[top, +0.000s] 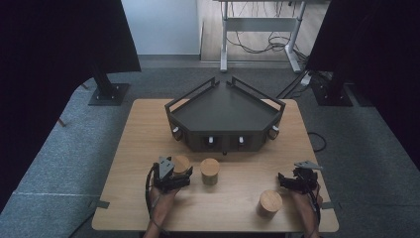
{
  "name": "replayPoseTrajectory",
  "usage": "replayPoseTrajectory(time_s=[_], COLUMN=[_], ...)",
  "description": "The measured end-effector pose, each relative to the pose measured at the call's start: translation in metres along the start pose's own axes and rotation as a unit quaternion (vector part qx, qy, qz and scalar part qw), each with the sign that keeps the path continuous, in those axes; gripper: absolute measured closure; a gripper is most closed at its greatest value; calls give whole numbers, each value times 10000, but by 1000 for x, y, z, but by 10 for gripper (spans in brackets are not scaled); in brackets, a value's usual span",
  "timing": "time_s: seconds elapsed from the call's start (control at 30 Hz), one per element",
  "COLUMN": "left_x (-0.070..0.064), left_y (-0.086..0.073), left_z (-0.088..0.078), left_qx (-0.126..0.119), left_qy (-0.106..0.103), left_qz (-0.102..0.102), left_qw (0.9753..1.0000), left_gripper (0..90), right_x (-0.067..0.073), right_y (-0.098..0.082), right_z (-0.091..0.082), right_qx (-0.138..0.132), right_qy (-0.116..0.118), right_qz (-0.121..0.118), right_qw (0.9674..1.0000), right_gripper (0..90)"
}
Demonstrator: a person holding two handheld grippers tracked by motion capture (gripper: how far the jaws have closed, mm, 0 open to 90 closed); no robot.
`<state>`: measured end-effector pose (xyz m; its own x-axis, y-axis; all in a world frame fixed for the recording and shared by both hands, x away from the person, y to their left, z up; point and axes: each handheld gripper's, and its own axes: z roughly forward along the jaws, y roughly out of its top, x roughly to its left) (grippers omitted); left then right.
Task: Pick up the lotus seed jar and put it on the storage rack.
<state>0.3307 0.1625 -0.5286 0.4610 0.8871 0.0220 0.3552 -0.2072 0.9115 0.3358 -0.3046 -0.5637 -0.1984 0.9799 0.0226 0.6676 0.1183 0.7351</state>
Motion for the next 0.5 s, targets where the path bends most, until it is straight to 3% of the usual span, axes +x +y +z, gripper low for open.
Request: replayPoseTrajectory(time_s=[0.33, 0.5], left_x=[-1, -1], left_y=[-4, -6], left_z=[2, 3], left_qx=[69, 90], left_qy=[72, 37], left_qz=[48, 91], left_qw=[9999, 9999], left_gripper=[158, 237], right_x=[0, 0], right_y=[0, 0], right_z=[0, 0], right_qx=[0, 0], right_qy=[4, 4], right_qz=[-4, -4], right_qw=[10000, 10000], right_gripper=[86, 86])
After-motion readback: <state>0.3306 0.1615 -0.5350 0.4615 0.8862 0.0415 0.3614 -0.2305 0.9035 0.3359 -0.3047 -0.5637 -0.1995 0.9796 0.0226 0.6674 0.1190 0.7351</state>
